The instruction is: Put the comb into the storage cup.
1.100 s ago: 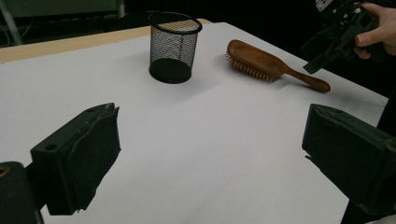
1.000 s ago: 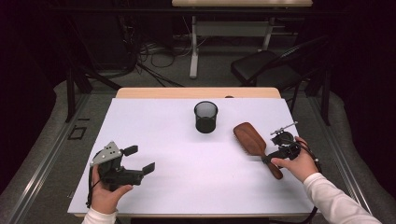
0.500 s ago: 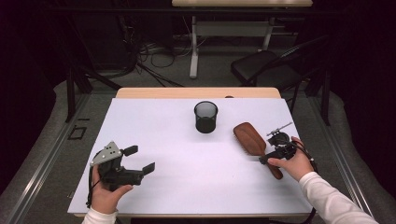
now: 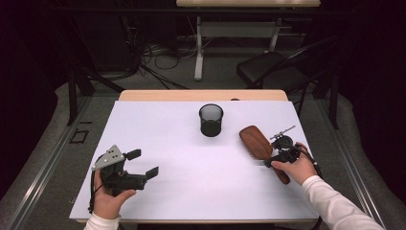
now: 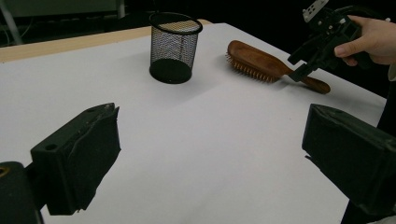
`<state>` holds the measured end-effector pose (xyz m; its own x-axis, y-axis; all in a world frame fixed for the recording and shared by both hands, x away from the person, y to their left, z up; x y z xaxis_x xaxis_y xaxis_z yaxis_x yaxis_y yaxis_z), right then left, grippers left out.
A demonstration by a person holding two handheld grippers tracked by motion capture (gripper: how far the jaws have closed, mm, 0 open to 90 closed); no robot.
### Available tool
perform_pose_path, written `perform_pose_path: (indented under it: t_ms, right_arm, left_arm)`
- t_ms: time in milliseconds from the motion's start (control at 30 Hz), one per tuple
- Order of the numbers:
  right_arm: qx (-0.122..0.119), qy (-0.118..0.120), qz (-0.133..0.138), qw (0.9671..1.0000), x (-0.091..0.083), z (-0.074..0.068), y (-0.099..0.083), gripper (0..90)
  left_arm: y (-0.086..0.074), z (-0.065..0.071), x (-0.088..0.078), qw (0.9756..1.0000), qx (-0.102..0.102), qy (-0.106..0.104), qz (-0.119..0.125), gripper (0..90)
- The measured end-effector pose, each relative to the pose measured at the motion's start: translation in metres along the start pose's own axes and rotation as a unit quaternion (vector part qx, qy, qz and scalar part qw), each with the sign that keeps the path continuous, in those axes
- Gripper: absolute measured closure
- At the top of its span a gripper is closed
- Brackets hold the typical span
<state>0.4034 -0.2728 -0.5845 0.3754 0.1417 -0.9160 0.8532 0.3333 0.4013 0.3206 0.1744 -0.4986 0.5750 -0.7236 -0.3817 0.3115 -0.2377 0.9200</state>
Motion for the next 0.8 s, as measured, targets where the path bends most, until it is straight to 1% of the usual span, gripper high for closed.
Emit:
perform_pose_path:
  t_ms: [33,67,167,200,267,300,333,400,467,500,533,567,633,667,700,767,800]
  right_arm:
    - [0.000,0.000,0.000,1.0000,0.0000,0.0000,0.0000,21.1]
    - [-0.002,0.002,0.005,1.0000,0.0011,-0.0004,0.0007,23.0]
    - [0.001,-0.001,0.007,1.0000,0.0004,-0.0011,0.0019,28.1]
    - [0.001,0.002,0.012,0.9999,0.0007,-0.0012,0.0028,29.6]
    - [0.001,0.004,0.008,1.0000,0.0004,-0.0011,0.0033,30.5]
    - [0.002,0.005,0.011,0.9999,0.0018,-0.0009,0.0036,31.5]
    - [0.001,0.005,0.000,1.0000,0.0021,-0.0002,0.0026,32.5]
    - [0.003,0.006,0.005,1.0000,0.0032,-0.0004,0.0030,32.7]
    - [0.006,0.011,0.000,0.9999,0.0036,-0.0006,0.0034,33.5]
    - [0.005,0.013,-0.002,0.9999,0.0036,-0.0006,0.0037,34.6]
    - [0.005,0.019,0.003,0.9998,0.0047,-0.0013,0.0045,36.6]
    - [0.005,0.020,-0.006,0.9998,0.0041,-0.0019,0.0037,37.7]
    - [0.005,0.025,-0.003,0.9997,0.0055,-0.0025,0.0040,40.5]
    - [-0.001,0.027,-0.007,0.9996,0.0058,-0.0018,0.0038,42.4]
    - [0.002,0.029,-0.004,0.9996,0.0064,-0.0025,0.0040,42.9]
    - [-0.006,0.020,-0.020,0.9996,0.0046,-0.0007,0.0026,44.0]
    - [-0.009,0.012,-0.040,0.9991,0.0018,0.0003,0.0012,44.7]
  left_arm:
    - [0.0001,-0.0002,-0.0001,1.0000,0.000,0.000,0.000,4.1]
    - [0.0002,-0.0006,-0.0001,1.0000,0.000,0.000,0.001,4.1]
    - [0.0003,-0.0013,0.0000,1.0000,-0.002,0.000,0.002,4.1]
    - [0.0003,-0.0014,0.0000,1.0000,-0.002,-0.001,0.002,4.1]
    - [-0.0004,-0.0021,0.0001,1.0000,-0.002,-0.002,0.001,4.1]
    - [-0.0009,-0.0025,-0.0001,1.0000,-0.003,-0.001,0.000,4.1]
    - [-0.0018,-0.0028,-0.0006,1.0000,-0.005,0.001,-0.001,4.1]
    - [-0.0023,-0.0029,-0.0012,1.0000,-0.005,0.000,0.000,4.1]
    - [-0.0026,-0.0029,-0.0030,1.0000,-0.007,0.003,0.001,4.1]
    - [-0.0028,-0.0029,-0.0042,1.0000,-0.008,0.004,0.002,4.1]
    - [-0.0030,-0.0029,-0.0052,0.9999,-0.008,0.005,0.003,4.1]
    - [-0.0030,-0.0031,-0.0062,0.9999,-0.009,0.007,0.004,4.1]
    - [-0.0031,-0.0031,-0.0077,0.9999,-0.011,0.009,0.005,4.1]
    - [-0.0031,-0.0031,-0.0078,0.9999,-0.011,0.009,0.004,4.1]
    - [-0.0031,-0.0031,-0.0076,0.9999,-0.011,0.009,0.004,4.1]
    - [-0.0037,-0.0031,-0.0064,0.9999,-0.011,0.011,0.002,4.1]
    - [-0.0040,-0.0027,-0.0061,0.9999,-0.012,0.009,0.002,4.1]
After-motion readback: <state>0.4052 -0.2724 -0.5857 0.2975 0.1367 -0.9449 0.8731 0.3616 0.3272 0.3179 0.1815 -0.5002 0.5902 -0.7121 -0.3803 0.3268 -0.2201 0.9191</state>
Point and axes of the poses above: each handheld gripper's, and its own axes: x roughly forward along the jaws, y roughly out of its top, z roughly to its right, the point moved 7 cm from there along x, roughly forward along the jaws, and after that the axes turned 6 degrees about x, right-handed, at the moved point
